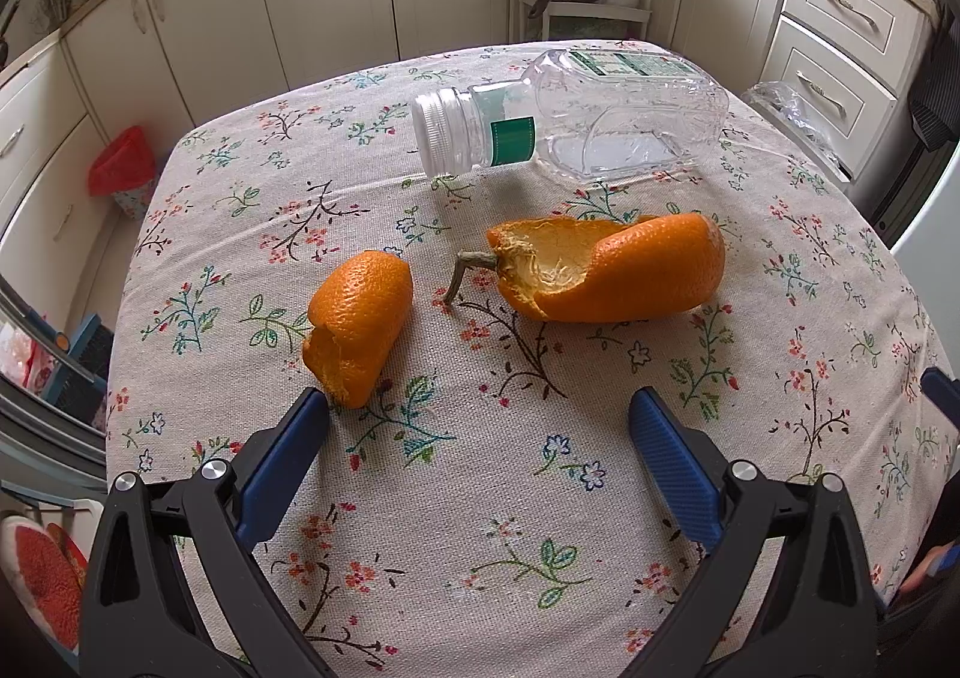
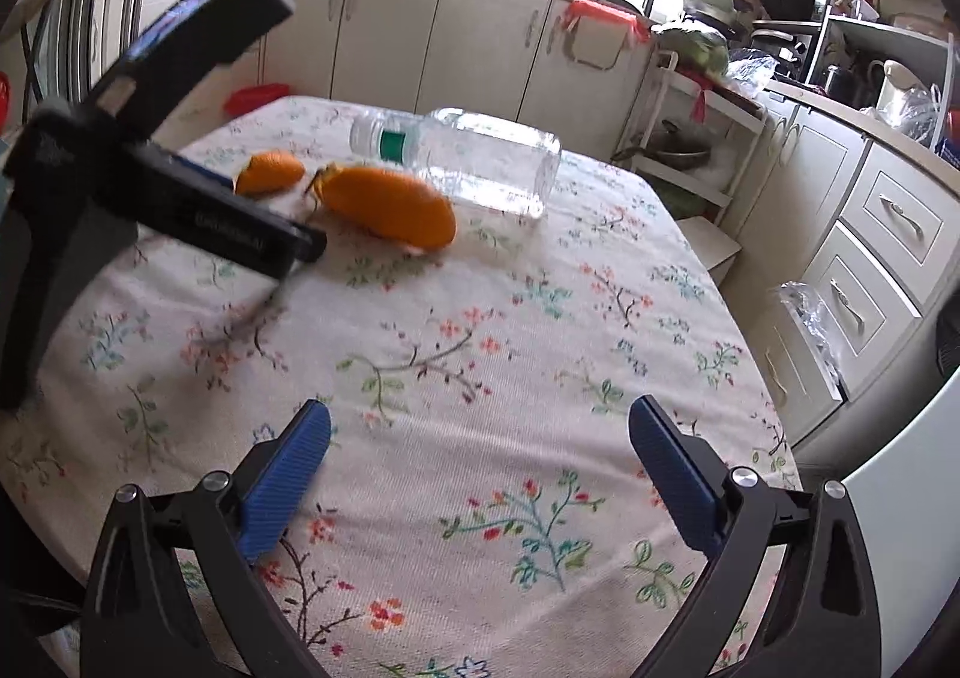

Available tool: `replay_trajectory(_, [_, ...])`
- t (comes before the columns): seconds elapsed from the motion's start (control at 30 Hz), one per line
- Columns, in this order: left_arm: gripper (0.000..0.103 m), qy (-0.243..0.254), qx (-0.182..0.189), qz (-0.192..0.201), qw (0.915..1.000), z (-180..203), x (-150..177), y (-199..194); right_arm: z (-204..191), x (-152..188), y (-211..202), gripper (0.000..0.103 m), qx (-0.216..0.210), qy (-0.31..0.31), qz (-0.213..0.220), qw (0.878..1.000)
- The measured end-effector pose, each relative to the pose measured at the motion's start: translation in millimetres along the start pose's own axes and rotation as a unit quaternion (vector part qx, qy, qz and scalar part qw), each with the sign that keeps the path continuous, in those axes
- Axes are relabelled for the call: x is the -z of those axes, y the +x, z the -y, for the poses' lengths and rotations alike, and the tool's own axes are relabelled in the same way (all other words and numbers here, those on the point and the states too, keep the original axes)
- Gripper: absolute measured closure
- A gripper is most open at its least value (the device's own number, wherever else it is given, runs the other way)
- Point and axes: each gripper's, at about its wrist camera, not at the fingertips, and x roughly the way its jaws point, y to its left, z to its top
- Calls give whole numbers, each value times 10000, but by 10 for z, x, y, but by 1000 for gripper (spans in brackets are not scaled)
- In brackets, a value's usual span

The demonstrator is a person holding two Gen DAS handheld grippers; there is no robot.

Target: Collect trash

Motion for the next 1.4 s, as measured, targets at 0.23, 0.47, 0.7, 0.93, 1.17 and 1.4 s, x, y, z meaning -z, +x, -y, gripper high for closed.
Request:
replay_trajectory(0.23, [7,-4,2,-1,10000,7,-1,0,-24,-29,48,8,-10,49,-42,10000])
replay_trajectory(0.47, [7,-5,3,-2,10000,9,-1,0,-15,-17,47,8,-67,75,-30,9999])
replay_trajectory(0.7, [7,-9,4,-4,10000,8,-1,-1,-20,-7,39,8,-68,53,4,10000])
replay_trajectory(0.93, [7,-9,4,-4,10000,2,-1,-2,-22,-15,43,8,-93,55,19,9999])
replay_trajectory(1.17, [7,-9,4,-5,10000,4,-1,-3,6,-15,63,8,-162,140,-7,9998])
replay_trajectory(1.4, [7,-10,3,-5,10000,0,-1,-3,90,-18,113,8,-415,372,-178,9983])
